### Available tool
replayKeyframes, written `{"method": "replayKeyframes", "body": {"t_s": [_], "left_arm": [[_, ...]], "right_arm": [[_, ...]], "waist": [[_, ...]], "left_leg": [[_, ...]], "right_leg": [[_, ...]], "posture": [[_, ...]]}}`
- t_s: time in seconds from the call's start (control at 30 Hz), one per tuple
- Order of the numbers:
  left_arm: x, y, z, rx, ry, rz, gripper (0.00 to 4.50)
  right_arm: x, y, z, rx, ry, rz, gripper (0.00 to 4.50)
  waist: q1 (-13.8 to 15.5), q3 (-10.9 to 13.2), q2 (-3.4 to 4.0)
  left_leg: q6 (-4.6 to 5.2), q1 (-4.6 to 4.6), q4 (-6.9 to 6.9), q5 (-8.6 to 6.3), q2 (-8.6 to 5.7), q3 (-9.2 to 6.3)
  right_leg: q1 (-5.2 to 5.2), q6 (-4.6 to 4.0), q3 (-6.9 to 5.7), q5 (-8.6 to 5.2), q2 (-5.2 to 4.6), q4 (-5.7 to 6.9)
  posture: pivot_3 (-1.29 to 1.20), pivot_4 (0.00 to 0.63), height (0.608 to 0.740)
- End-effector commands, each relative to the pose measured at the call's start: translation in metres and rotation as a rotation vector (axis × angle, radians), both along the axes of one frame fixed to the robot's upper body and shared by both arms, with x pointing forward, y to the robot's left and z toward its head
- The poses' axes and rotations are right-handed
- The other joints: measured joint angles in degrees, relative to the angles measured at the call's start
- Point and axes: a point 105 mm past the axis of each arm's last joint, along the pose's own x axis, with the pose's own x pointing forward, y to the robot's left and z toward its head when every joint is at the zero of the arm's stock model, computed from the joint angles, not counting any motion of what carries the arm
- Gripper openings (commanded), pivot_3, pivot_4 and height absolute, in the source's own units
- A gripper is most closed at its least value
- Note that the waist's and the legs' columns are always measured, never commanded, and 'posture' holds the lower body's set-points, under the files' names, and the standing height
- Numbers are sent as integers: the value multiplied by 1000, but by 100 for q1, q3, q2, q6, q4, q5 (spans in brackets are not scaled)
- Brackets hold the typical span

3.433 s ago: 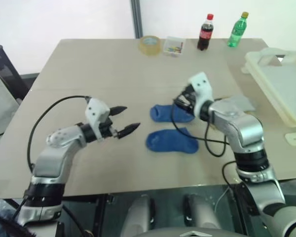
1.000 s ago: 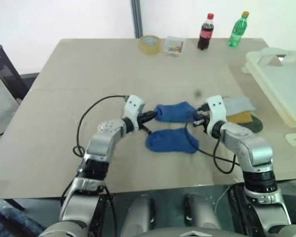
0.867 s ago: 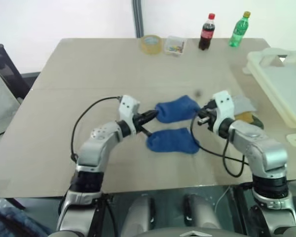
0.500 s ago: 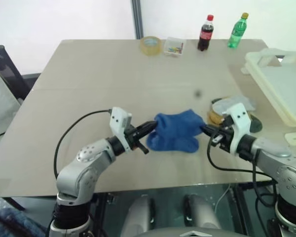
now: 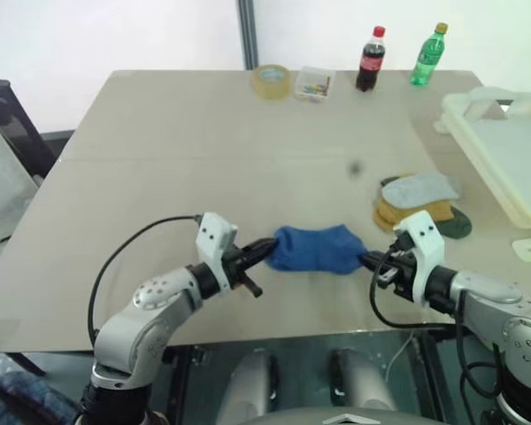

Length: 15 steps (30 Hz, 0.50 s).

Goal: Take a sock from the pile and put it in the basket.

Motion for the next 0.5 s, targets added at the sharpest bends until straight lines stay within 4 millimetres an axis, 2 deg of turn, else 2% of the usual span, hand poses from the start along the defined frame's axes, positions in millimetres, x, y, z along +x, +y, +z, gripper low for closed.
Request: {"method": "replayKeyframes", "body": {"t_s": [0.03, 0.5], "left_arm": [[-4, -2, 17, -30, -73, -8, 0], [-14, -3, 14, -25, -66, 5, 0]], "right_arm": [[-1, 2, 2, -13, -30, 3, 34], [16, 2, -5, -63, -60, -38, 34]], "waist": [[0, 0, 0], [-3, 0, 0]], "left_leg": [[0, 0, 0, 0, 0, 0], [0, 0, 0, 0, -1, 1]], "right_leg": [[0, 0, 0, 0, 0, 0], [0, 0, 0, 0, 0, -1]], "posture": [[0, 150, 740], [0, 150, 740]]}}
